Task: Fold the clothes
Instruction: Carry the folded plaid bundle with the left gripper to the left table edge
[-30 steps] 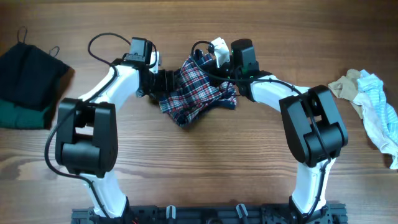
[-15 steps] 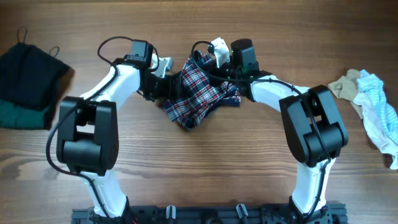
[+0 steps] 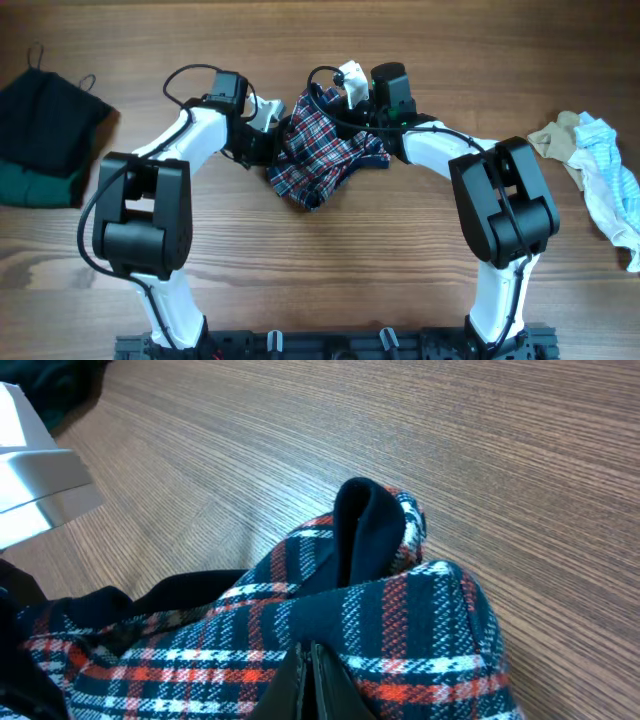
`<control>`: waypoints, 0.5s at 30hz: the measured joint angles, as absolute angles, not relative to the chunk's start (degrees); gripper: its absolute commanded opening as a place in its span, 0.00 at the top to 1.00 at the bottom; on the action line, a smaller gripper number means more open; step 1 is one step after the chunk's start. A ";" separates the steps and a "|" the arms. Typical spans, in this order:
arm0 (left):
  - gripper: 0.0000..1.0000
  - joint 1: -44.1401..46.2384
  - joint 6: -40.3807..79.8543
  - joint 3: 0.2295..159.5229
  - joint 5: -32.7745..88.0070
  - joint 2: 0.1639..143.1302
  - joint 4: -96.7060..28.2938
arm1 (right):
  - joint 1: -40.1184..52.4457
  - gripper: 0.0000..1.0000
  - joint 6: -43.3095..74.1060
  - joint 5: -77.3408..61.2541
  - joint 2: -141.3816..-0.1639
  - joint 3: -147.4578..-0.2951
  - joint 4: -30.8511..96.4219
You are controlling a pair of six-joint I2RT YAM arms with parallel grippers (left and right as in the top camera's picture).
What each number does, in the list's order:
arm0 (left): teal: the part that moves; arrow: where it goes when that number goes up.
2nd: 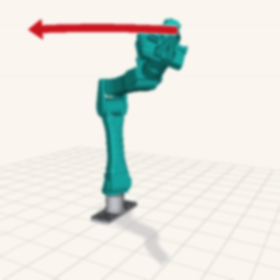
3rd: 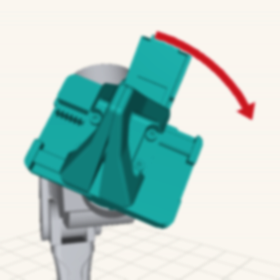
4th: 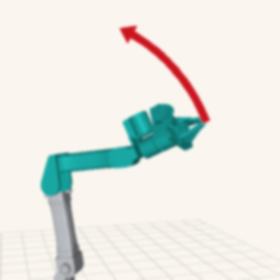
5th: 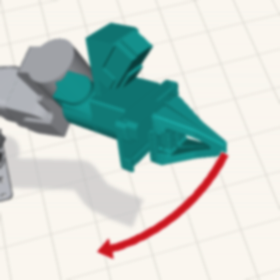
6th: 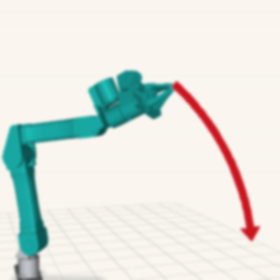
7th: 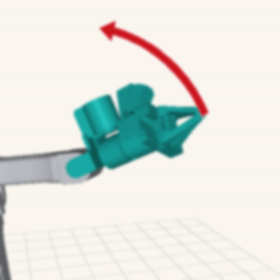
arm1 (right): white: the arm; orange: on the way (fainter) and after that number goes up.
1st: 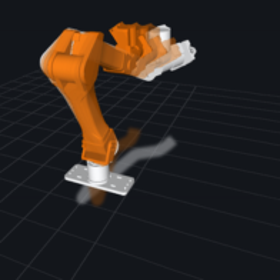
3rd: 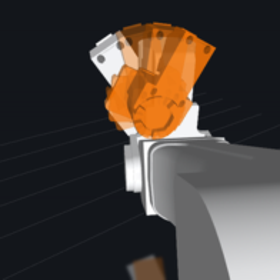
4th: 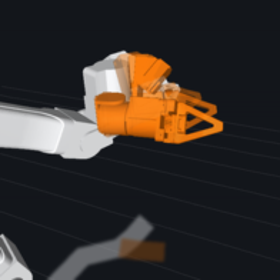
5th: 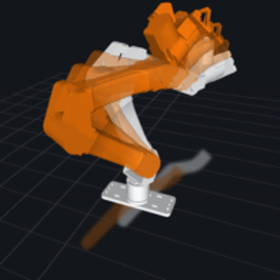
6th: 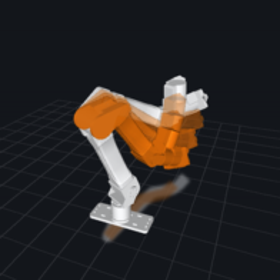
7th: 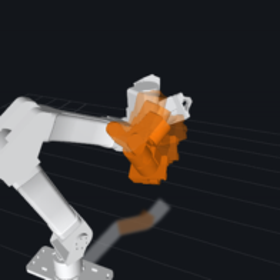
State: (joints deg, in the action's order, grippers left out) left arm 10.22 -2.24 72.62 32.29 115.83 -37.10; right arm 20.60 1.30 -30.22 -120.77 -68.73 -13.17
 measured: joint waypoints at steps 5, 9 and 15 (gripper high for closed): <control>0.96 10.90 -0.95 75.20 31.35 116.42 -37.91 | 20.43 0.34 1.74 -29.80 -114.52 -68.64 -14.63; 0.96 11.09 -0.95 76.47 31.14 116.53 -38.00 | 17.21 0.01 1.65 -24.32 -98.28 -68.77 -11.77; 0.96 11.25 -0.12 85.45 25.74 116.99 -38.41 | 7.51 0.01 1.48 -3.36 -90.78 -68.95 9.28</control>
